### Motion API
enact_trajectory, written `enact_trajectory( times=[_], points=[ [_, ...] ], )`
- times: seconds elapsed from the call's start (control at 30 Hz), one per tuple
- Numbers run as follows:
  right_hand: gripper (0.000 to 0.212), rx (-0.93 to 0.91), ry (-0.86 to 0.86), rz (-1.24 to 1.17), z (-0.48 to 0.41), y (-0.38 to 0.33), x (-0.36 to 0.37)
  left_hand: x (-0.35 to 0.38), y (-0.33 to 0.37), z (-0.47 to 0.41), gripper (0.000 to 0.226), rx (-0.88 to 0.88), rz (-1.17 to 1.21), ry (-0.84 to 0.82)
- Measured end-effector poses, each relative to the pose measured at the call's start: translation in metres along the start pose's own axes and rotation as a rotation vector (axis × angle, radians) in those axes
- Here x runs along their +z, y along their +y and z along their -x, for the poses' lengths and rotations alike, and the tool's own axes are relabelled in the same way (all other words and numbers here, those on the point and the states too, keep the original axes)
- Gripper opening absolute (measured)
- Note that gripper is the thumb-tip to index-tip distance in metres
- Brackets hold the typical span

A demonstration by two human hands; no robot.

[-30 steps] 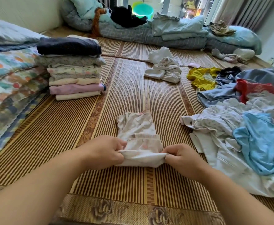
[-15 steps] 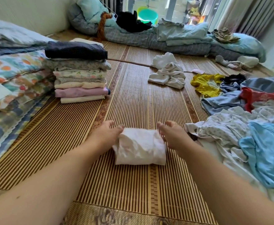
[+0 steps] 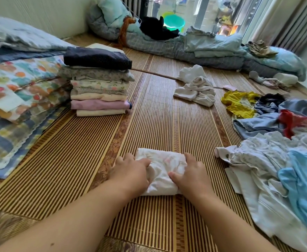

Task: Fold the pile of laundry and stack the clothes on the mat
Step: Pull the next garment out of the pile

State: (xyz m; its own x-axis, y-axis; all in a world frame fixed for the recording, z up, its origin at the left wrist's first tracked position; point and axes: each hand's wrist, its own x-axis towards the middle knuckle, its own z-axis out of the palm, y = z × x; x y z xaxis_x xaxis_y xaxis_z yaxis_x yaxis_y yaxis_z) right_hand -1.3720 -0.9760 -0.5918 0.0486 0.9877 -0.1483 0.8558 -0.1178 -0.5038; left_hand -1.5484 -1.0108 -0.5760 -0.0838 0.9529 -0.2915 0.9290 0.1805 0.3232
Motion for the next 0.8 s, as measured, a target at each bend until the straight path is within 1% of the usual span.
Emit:
enact_trajectory(
  times=[0.03,0.07,0.13,0.2,0.27,0.3,0.33,0.4,0.43,0.47,0.53,0.57,0.6,0.63,0.7,0.77,0.8],
  points=[
    [0.077,0.066,-0.025,-0.057,0.001,-0.002,-0.001,-0.001,0.0,0.001,0.054,-0.005,0.02,-0.009],
    [0.074,0.133,-0.074,-0.086,0.001,-0.005,-0.003,-0.001,-0.001,0.001,0.058,-0.013,0.06,-0.019],
    [0.058,0.205,-0.192,-0.073,0.0,-0.012,-0.008,-0.001,-0.002,0.0,0.064,-0.023,0.17,-0.043],
    [0.041,0.22,-0.257,-0.05,-0.001,-0.019,-0.013,-0.002,-0.001,-0.003,0.065,-0.02,0.261,-0.067],
    [0.028,0.197,-0.257,-0.044,0.0,-0.026,-0.015,-0.003,0.0,-0.005,0.065,-0.017,0.352,-0.083],
    [0.022,0.177,-0.242,-0.073,0.001,-0.03,-0.015,-0.005,0.0,-0.005,0.066,-0.016,0.41,-0.09],
    [0.018,0.162,-0.234,-0.156,0.003,-0.032,-0.015,-0.005,-0.001,-0.006,0.069,-0.013,0.469,-0.097],
    [0.02,0.144,-0.271,-0.405,0.007,-0.038,-0.019,-0.008,-0.001,-0.006,0.075,-0.01,0.61,-0.112],
    [0.023,0.137,-0.298,-0.518,0.009,-0.042,-0.024,-0.009,-0.001,-0.005,0.08,-0.027,0.735,-0.127],
    [0.027,0.113,-0.312,-0.603,0.01,-0.047,-0.03,-0.013,-0.001,-0.005,0.086,-0.078,0.91,-0.153],
    [0.033,0.03,-0.321,-0.708,0.01,-0.06,-0.045,-0.022,-0.002,-0.003,0.088,-0.262,1.317,-0.266],
    [0.036,-0.014,-0.331,-0.746,0.009,-0.068,-0.053,-0.028,-0.004,-0.003,0.082,-0.329,1.466,-0.346],
    [0.038,-0.051,-0.353,-0.782,0.008,-0.076,-0.06,-0.031,-0.007,-0.002,0.076,-0.349,1.551,-0.441],
    [0.04,-0.081,-0.384,-0.817,0.006,-0.083,-0.066,-0.034,-0.01,-0.001,0.069,-0.337,1.605,-0.513],
    [0.044,-0.113,-0.446,-0.878,0.003,-0.094,-0.075,-0.038,-0.014,0.004,0.061,-0.286,1.753,-0.594],
    [0.046,-0.13,-0.468,-0.914,0.0,-0.102,-0.08,-0.044,-0.015,0.007,0.053,-0.198,1.983,-0.598],
    [0.047,-0.134,-0.461,-0.918,-0.002,-0.105,-0.081,-0.048,-0.016,0.007,0.05,-0.143,2.074,-0.563]
  ],
)
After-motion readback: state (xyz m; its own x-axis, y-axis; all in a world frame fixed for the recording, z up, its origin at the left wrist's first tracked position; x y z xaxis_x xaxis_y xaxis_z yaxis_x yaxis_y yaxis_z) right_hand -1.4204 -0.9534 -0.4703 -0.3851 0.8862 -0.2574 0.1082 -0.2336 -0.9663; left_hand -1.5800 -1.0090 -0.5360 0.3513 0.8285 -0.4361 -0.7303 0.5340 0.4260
